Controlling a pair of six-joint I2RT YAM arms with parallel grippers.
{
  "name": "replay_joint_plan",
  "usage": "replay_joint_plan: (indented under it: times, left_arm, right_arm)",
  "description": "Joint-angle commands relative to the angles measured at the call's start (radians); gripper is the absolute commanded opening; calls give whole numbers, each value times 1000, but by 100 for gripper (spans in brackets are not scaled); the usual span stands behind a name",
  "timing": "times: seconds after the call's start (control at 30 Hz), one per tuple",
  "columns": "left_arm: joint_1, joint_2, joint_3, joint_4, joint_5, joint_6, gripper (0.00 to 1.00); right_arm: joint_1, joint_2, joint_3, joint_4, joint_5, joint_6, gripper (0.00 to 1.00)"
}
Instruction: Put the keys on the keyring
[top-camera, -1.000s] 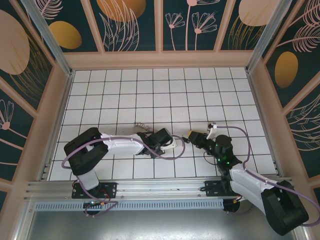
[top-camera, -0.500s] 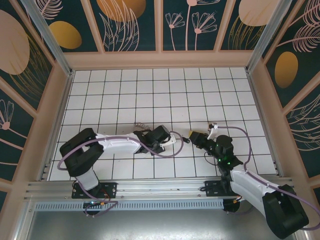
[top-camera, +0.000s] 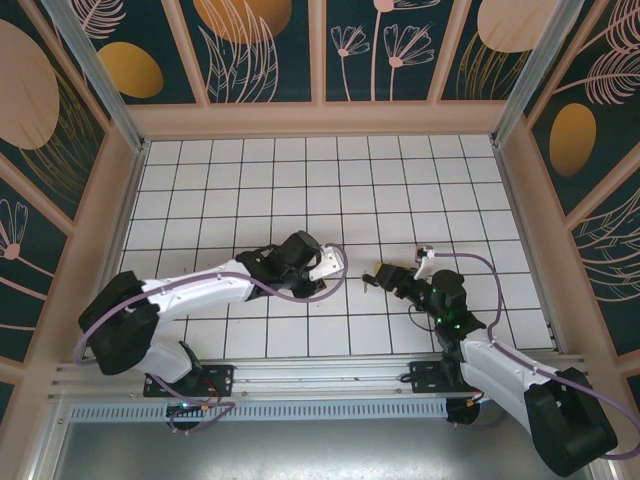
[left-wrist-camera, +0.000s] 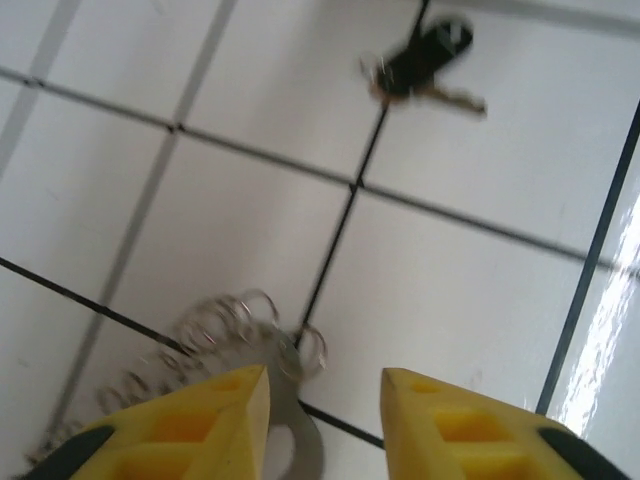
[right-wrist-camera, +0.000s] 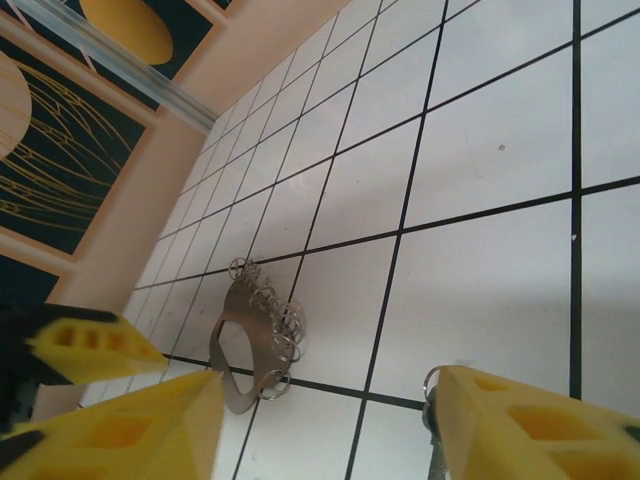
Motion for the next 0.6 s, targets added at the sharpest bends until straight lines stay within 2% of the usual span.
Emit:
replay_joint_plan:
  times: [0.0, 0.1, 0.2, 0.33, 0.57]
  left_arm:
    - [-12, 27, 4, -76, -25, 81, 38]
    - [-29, 58, 6, -72, -63, 105, 38]
    - [-58, 79, 0, -36, -76, 123, 38]
    - [-86, 141, 0, -28, -169, 161, 39]
    - [-89, 175, 3, 29, -201, 186, 39]
  right_arm:
    - [-7, 0, -117, 35, -4, -4, 66]
    - [-8, 4, -114, 34, 2, -2, 75]
    - [-9, 15, -108, 37, 2, -3, 77]
    - [-11, 37, -108, 55, -4, 3, 82]
    - [-15, 34, -133, 82, 1, 17, 83]
